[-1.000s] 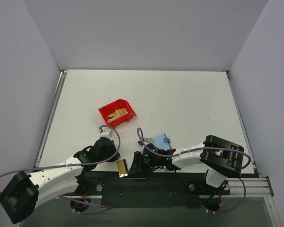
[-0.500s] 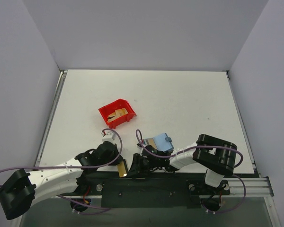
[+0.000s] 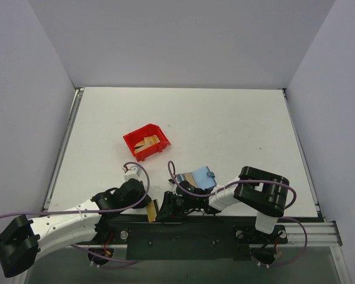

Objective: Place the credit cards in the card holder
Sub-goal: Pick up the credit card from the center of the board.

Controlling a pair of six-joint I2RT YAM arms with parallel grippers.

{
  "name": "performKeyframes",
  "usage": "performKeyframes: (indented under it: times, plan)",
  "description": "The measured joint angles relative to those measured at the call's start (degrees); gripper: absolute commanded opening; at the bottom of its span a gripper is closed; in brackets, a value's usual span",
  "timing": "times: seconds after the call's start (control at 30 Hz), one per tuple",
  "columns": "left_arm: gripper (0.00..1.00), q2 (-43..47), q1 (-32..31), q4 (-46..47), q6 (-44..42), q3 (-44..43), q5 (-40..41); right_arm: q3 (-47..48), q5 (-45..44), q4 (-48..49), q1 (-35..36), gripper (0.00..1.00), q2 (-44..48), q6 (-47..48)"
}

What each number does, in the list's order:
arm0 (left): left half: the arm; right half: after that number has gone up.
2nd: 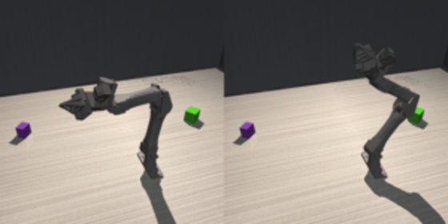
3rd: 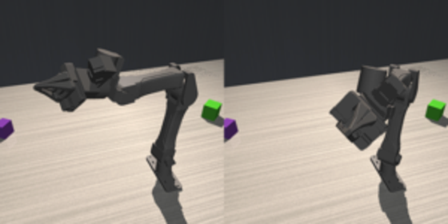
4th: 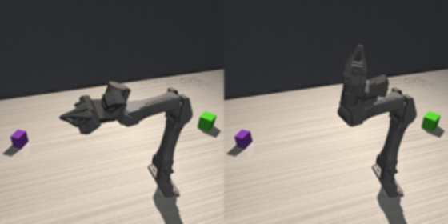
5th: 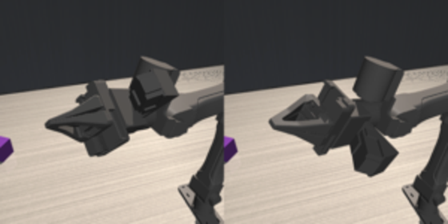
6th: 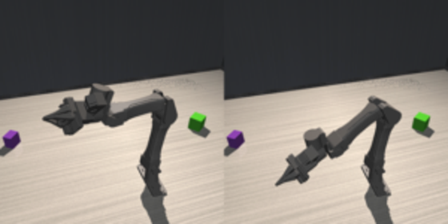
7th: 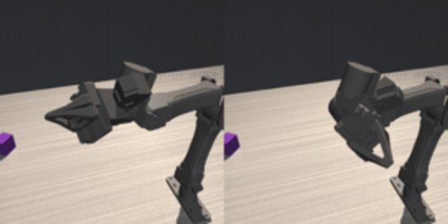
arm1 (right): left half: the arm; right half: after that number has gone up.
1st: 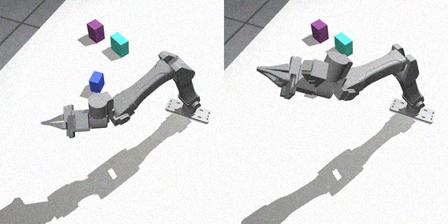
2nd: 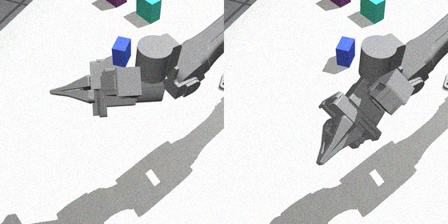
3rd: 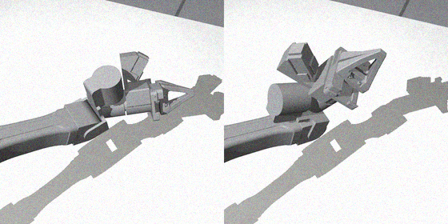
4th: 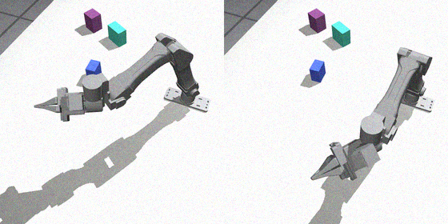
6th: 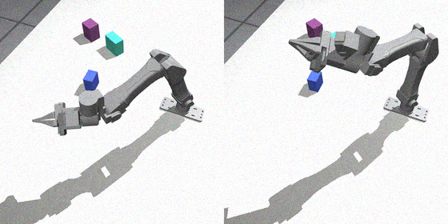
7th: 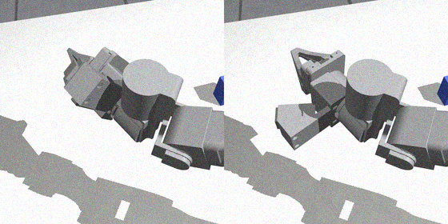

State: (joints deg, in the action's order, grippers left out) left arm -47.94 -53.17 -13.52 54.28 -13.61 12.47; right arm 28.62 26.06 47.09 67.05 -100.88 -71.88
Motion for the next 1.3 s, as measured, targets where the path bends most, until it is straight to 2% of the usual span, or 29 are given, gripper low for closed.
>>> performKeyframes:
  times: [0.23,0.53,0.67,0.73,0.77,0.83,0.93,0.97,1.13,1.17,1.3]
  plan:
    - [0.00,1.6,0.0,-1.8,1.3,0.3,0.3,0.6,0.4,0.5,-0.3,0.24,-1.1,-0.2]
    - [0.00,2.1,0.0,-1.7,2.5,0.7,0.3,0.6,-0.8,0.3,-1.1,0.01,-1.2,0.4]
    - [0.00,3.0,0.0,-2.4,2.5,0.7,0.8,0.6,-1.2,0.3,-1.1,0.00,-1.1,1.5]
    - [0.07,3.9,0.0,-3.4,2.5,0.7,1.3,0.6,-1.5,0.3,-1.1,0.00,-1.0,1.9]
    - [0.18,4.4,0.0,-4.0,2.5,0.6,1.5,0.6,-1.6,0.3,-1.1,0.00,-0.9,2.2]
    - [0.31,5.8,0.0,-6.1,2.2,-0.2,2.6,0.6,-2.1,0.2,-1.2,0.00,-0.5,3.0]
    - [0.41,7.7,0.5,-8.5,1.1,-3.7,4.3,1.0,-3.1,-1.6,-1.7,0.00,1.1,4.4]
    - [0.48,8.2,0.8,-8.9,0.5,-5.4,4.9,1.3,-3.6,-2.7,-1.8,0.00,2.0,5.1]
    - [0.52,10.3,2.8,-9.2,-2.1,-13.9,7.8,3.7,-6.5,-10.4,-2.5,0.00,8.2,9.8]
    - [0.54,12.0,3.8,-9.0,-3.3,-16.1,8.6,5.0,-8.0,-14.5,-3.2,0.00,12.0,12.6]
    - [0.60,15.3,4.9,-8.9,-4.9,-16.4,8.8,5.6,-8.6,-17.5,-5.7,0.00,17.1,16.0]
